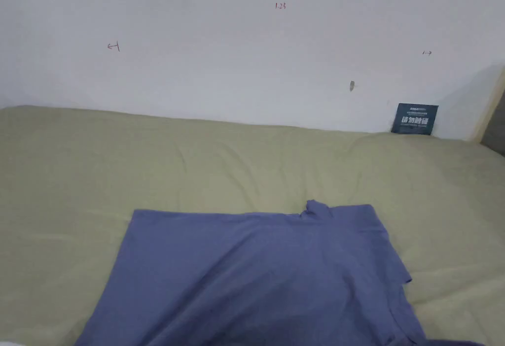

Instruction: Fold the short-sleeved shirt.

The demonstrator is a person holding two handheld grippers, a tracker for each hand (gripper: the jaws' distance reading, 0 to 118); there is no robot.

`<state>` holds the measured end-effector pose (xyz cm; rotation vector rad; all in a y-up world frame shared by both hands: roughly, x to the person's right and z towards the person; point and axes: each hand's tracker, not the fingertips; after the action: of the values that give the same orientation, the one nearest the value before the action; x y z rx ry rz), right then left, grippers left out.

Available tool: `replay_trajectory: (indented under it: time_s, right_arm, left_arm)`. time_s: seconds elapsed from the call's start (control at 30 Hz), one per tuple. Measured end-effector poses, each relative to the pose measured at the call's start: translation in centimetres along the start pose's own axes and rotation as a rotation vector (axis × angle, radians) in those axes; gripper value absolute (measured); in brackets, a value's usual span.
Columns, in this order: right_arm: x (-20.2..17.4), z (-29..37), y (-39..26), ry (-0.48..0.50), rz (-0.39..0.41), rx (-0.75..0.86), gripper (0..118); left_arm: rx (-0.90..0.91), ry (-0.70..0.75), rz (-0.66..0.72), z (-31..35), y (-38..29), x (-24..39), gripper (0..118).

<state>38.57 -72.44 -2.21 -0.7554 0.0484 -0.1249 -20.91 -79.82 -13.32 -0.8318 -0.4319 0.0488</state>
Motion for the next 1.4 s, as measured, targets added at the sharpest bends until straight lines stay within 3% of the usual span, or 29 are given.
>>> replay_trajectory:
  time_s: [0.17,0.2,0.23,0.27,0.3,0.37,0.4,0.53,0.7,0.73,0.77,0.8,0.83,0.87,1.07,1.1,1.13,1.17,1.2,1.23,1.4]
  right_arm:
    - [1.2,-0.9,-2.1,-0.03,-0.034,-0.042,0]
    - [1.3,-1.0,-2.2,-0.034,-0.043,-0.043,0]
    - [1.5,-1.0,-2.2,-0.041,-0.055,-0.042,1]
    - [1.7,-1.1,-2.3,-0.042,-0.063,-0.041,11]
    - [1.7,-1.2,-2.3,-0.046,-0.081,-0.046,30]
    - [1.6,-0.8,-2.1,-0.06,-0.095,-0.038,82]
    - [1.4,-0.4,-2.1,-0.065,-0.091,-0.026,86]
    - [-1.6,2.0,-1.4,-0.087,0.01,0.102,85]
    - [-4.4,2.3,-1.9,-0.1,0.041,0.153,85]
    - [-5.0,2.5,-2.1,-0.103,0.041,0.149,80]
    - [-5.6,2.3,-2.4,-0.102,0.042,0.147,57]
    - [-6.0,2.2,-2.7,-0.102,0.044,0.142,26]
    - [-6.3,1.9,-3.2,-0.122,0.046,0.138,0]
    - [-6.5,1.8,-4.1,-0.168,0.046,0.152,0]
    - [-5.9,1.7,-5.2,-0.12,0.014,0.115,0]
    - [-5.6,1.8,-5.3,-0.123,0.01,0.118,0]
    - [-5.2,1.8,-5.4,-0.124,0.008,0.117,0]
    - [-5.6,1.9,-4.7,-0.125,0.006,0.114,0]
    - [-5.4,1.9,-4.8,-0.124,0.004,0.114,0]
    - [-5.0,1.9,-4.9,-0.126,0.001,0.113,0]
    - [-4.7,1.8,-5.0,-0.143,-0.009,0.096,0]
  left_arm:
    - [0.005,0.0,0.028,-1.0,-1.2,-1.1,10]
    - [0.007,0.0,0.035,-1.1,-1.3,-1.4,14]
    - [0.008,0.005,0.042,-1.2,-1.5,-1.6,29]
    - [0.006,0.038,0.049,-1.0,-1.5,-1.0,58]
    - [-0.002,0.078,0.069,-0.9,-1.7,-1.2,74]
    - [0.027,0.096,0.132,0.2,-2.0,-1.5,78]
    - [0.054,0.099,0.157,0.9,-2.0,-1.5,78]
    - [0.178,0.187,0.184,4.8,-1.5,0.6,78]
    - [0.269,0.195,0.163,7.7,-0.9,4.7,78]
    - [0.269,0.204,0.157,8.0,-0.9,5.5,77]
    - [0.273,0.211,0.15,8.1,-1.0,6.3,70]
    - [0.27,0.214,0.141,8.2,-1.0,7.2,52]
    - [0.26,0.215,0.135,7.9,-1.1,7.7,20]
    - [0.245,0.226,0.122,7.7,-1.2,8.1,0]
    - [0.155,0.238,0.138,5.7,-2.4,7.4,0]
    - [0.128,0.238,0.143,5.4,-2.5,7.1,6]
    - [0.111,0.239,0.146,5.0,-2.6,6.8,25]
    - [0.059,0.228,0.139,4.5,-2.5,6.6,70]
    - [0.041,0.223,0.143,3.8,-2.6,5.5,94]
    - [0.024,0.232,0.14,3.2,-2.7,5.3,101]
    - [-0.025,0.234,0.065,0.3,-2.7,4.3,100]
